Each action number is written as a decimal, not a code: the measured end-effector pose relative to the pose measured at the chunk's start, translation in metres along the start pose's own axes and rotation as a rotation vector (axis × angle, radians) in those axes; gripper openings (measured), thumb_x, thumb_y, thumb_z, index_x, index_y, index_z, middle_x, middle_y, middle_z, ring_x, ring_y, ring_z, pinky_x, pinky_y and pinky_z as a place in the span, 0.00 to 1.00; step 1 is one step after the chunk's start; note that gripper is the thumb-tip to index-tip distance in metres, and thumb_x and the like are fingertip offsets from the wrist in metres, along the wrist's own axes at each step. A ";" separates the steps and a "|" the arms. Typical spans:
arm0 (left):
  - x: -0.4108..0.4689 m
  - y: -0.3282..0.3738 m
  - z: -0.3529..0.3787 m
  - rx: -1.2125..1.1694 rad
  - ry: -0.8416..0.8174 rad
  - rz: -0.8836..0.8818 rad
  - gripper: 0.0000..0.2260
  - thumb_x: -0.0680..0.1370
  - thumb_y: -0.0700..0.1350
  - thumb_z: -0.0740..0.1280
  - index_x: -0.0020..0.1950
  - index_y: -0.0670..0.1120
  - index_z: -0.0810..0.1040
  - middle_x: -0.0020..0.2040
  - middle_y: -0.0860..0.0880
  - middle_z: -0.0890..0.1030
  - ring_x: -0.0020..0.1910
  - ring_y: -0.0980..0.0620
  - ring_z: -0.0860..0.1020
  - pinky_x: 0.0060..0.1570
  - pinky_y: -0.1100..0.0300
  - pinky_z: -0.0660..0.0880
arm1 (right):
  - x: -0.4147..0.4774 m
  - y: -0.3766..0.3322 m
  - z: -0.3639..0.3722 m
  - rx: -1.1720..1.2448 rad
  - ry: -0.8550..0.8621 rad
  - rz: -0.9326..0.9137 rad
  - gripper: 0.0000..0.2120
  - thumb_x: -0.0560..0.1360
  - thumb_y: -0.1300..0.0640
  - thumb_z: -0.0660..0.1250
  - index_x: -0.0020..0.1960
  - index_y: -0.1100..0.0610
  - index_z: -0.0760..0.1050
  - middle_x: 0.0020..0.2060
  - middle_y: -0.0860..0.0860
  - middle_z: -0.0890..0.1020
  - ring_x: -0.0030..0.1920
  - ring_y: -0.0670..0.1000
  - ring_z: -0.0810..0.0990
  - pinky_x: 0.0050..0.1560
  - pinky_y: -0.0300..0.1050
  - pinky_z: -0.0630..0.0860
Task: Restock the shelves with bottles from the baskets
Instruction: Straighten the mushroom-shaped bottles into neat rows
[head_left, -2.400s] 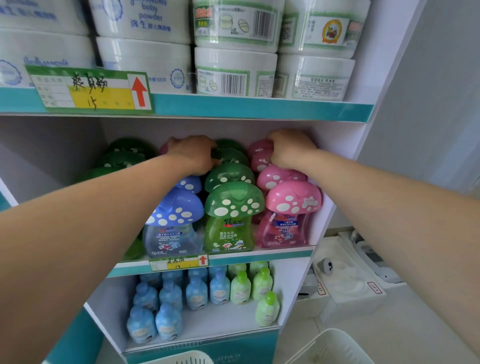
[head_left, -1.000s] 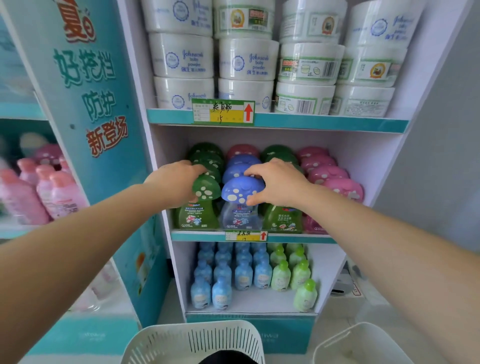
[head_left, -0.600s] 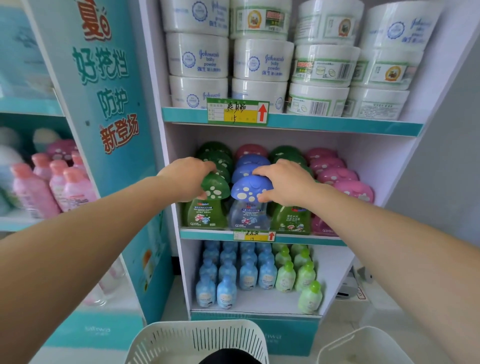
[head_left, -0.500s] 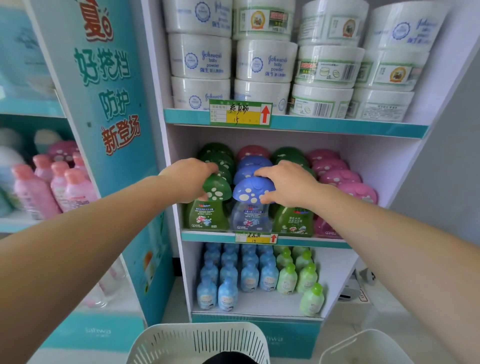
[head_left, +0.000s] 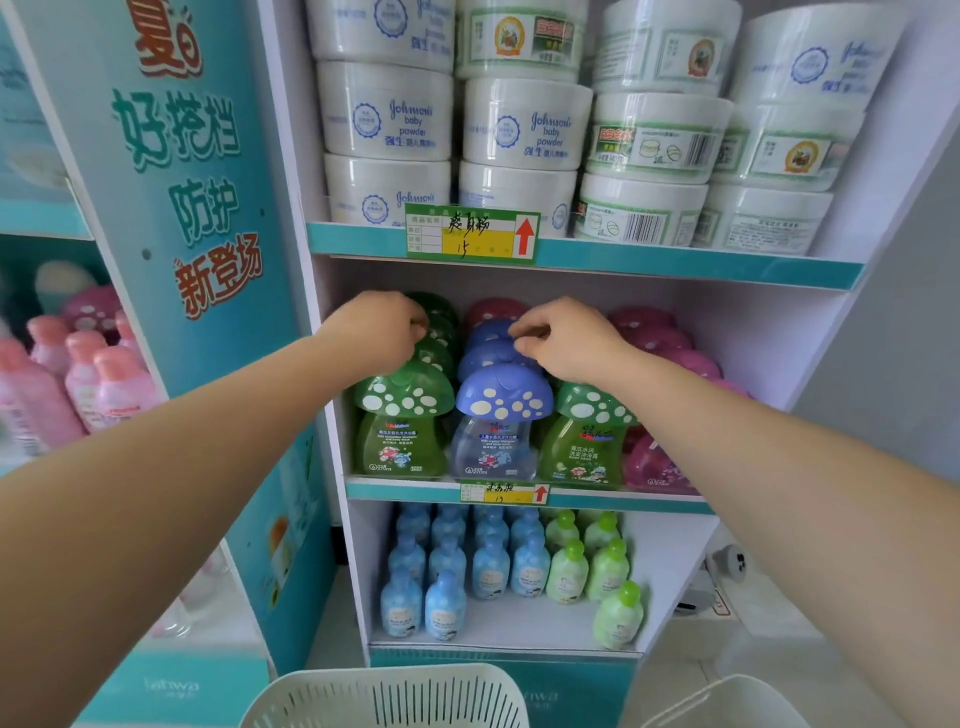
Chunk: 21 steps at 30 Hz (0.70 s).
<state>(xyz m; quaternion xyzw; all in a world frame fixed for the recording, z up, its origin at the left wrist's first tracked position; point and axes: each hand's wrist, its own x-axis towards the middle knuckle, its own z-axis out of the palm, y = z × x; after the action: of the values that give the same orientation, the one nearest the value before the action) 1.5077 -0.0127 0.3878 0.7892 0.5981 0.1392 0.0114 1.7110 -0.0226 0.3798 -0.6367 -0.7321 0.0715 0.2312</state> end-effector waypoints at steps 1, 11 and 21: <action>0.005 0.000 0.002 0.020 -0.043 -0.006 0.15 0.81 0.45 0.59 0.67 0.47 0.75 0.64 0.42 0.77 0.62 0.41 0.74 0.60 0.54 0.71 | 0.005 0.001 0.001 0.006 -0.012 0.014 0.12 0.76 0.55 0.68 0.58 0.53 0.80 0.58 0.48 0.81 0.58 0.51 0.78 0.59 0.41 0.72; 0.035 -0.005 0.019 0.117 -0.064 -0.092 0.21 0.74 0.52 0.71 0.64 0.45 0.77 0.62 0.44 0.77 0.59 0.42 0.76 0.57 0.52 0.74 | 0.027 0.006 0.007 0.029 -0.129 0.040 0.21 0.70 0.53 0.75 0.61 0.57 0.78 0.58 0.51 0.81 0.58 0.51 0.78 0.60 0.42 0.72; 0.030 -0.006 0.018 0.079 -0.004 -0.082 0.20 0.74 0.51 0.71 0.63 0.45 0.78 0.62 0.44 0.78 0.59 0.42 0.76 0.56 0.53 0.75 | 0.021 0.012 0.006 -0.095 -0.123 -0.053 0.19 0.73 0.52 0.71 0.61 0.57 0.78 0.57 0.52 0.81 0.55 0.51 0.79 0.57 0.41 0.73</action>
<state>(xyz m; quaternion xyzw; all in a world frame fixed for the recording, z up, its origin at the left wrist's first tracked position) 1.5135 0.0204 0.3754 0.7641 0.6349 0.1136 -0.0129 1.7180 0.0010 0.3749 -0.6219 -0.7640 0.0694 0.1573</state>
